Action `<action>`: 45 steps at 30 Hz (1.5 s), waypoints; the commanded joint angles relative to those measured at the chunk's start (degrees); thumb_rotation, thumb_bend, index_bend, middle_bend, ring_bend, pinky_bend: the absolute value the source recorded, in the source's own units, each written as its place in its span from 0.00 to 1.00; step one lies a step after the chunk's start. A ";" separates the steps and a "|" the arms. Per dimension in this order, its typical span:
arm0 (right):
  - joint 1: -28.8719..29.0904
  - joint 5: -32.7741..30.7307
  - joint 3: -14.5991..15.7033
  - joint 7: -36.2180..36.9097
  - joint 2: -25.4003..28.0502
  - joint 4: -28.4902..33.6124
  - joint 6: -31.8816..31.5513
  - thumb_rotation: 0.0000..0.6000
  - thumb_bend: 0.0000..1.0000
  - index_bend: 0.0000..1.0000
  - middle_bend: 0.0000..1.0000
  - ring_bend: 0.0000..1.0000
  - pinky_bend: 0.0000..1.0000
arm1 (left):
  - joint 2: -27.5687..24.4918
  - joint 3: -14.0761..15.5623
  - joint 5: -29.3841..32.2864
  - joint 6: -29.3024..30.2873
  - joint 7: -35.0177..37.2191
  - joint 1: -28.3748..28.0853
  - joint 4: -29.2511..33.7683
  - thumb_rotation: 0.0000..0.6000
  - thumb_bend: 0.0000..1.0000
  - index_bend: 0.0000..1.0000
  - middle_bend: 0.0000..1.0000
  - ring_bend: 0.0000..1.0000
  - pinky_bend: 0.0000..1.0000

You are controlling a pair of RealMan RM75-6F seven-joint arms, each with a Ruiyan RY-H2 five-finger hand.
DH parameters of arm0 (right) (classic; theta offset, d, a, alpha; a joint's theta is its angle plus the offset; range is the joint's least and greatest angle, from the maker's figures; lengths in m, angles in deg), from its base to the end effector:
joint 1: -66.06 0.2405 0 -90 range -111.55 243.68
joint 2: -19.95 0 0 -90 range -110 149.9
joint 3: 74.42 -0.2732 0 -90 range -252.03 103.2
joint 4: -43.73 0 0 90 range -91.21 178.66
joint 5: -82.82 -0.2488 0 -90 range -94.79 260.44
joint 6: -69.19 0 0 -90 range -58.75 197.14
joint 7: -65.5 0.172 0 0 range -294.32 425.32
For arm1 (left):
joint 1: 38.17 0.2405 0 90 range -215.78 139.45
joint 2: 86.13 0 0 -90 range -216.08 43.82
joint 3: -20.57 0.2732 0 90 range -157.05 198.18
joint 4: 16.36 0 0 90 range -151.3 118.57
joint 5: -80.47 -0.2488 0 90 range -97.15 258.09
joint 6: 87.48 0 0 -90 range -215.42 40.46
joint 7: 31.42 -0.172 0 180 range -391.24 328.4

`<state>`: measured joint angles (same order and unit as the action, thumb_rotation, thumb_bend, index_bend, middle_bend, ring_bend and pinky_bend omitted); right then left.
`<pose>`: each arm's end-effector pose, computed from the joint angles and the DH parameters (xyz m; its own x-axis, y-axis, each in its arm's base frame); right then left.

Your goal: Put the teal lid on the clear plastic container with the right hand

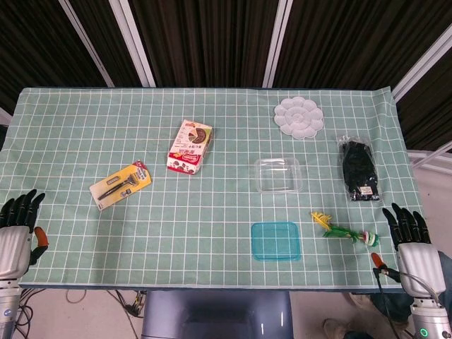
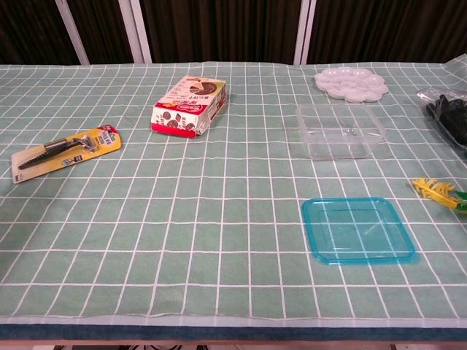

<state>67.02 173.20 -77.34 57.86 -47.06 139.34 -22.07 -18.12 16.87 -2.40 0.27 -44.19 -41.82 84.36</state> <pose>-0.3169 -0.1895 0.1214 0.4205 0.0806 0.9037 -0.9060 -0.0170 0.4230 -0.3073 0.2066 0.1070 0.4009 -0.0246 0.9158 0.9151 0.0564 -0.3991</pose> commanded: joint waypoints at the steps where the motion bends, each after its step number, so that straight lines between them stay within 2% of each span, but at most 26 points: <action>1: -0.12 -0.68 0.24 0.14 1.05 1.25 0.80 1.00 0.27 0.00 0.00 0.00 0.00 | -0.05 0.05 -0.05 0.07 -0.02 0.06 0.18 1.00 0.81 0.07 0.00 0.00 0.00; 21: 0.08 -2.11 1.55 1.71 1.62 4.31 4.19 1.00 0.24 0.00 0.00 0.00 0.00 | -0.10 -0.02 -0.03 0.24 -0.01 0.17 0.45 1.00 0.81 0.07 0.00 0.00 0.00; 25: 1.24 -2.45 3.37 0.81 3.69 7.27 8.80 1.00 0.21 0.00 0.00 0.00 0.00 | -0.20 -0.27 0.57 0.05 0.16 0.13 0.65 1.00 0.80 0.07 0.00 0.00 0.00; 28: 3.92 -4.06 3.69 -0.66 7.21 11.54 14.67 1.00 0.21 0.00 0.00 0.00 0.00 | -0.38 -0.34 1.37 -0.48 0.21 0.07 1.02 1.00 0.80 0.07 0.00 0.00 0.00; 32: 8.16 -8.41 2.68 -5.28 11.25 17.59 22.10 1.00 0.21 0.00 0.00 0.00 0.00 | -0.40 -0.25 1.54 -0.68 -0.11 0.05 1.19 1.00 0.80 0.07 0.00 0.00 0.00; 36: 12.10 -14.18 0.77 -10.12 12.33 21.89 27.20 1.00 0.21 0.00 0.00 0.00 0.00 | -0.39 -0.25 2.11 -1.08 -0.45 -0.02 1.39 1.00 0.80 0.07 0.00 0.00 0.00; 40: 15.84 -20.36 -1.08 -14.75 10.72 24.82 30.43 1.00 0.17 0.00 0.00 0.00 0.00 | -0.51 -0.37 2.38 -1.13 -0.31 -0.03 1.62 1.00 0.80 0.07 0.00 0.00 0.00; 45: 20.14 -27.45 -2.00 -21.93 5.70 25.49 32.41 1.00 0.17 0.00 0.00 0.00 0.00 | -0.67 -0.41 2.63 -1.28 -0.06 -0.04 1.77 1.00 0.80 0.07 0.00 0.00 0.00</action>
<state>84.61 149.02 -78.48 39.34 -38.53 164.04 8.80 -18.78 16.46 0.22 -1.01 -44.27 -41.86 86.12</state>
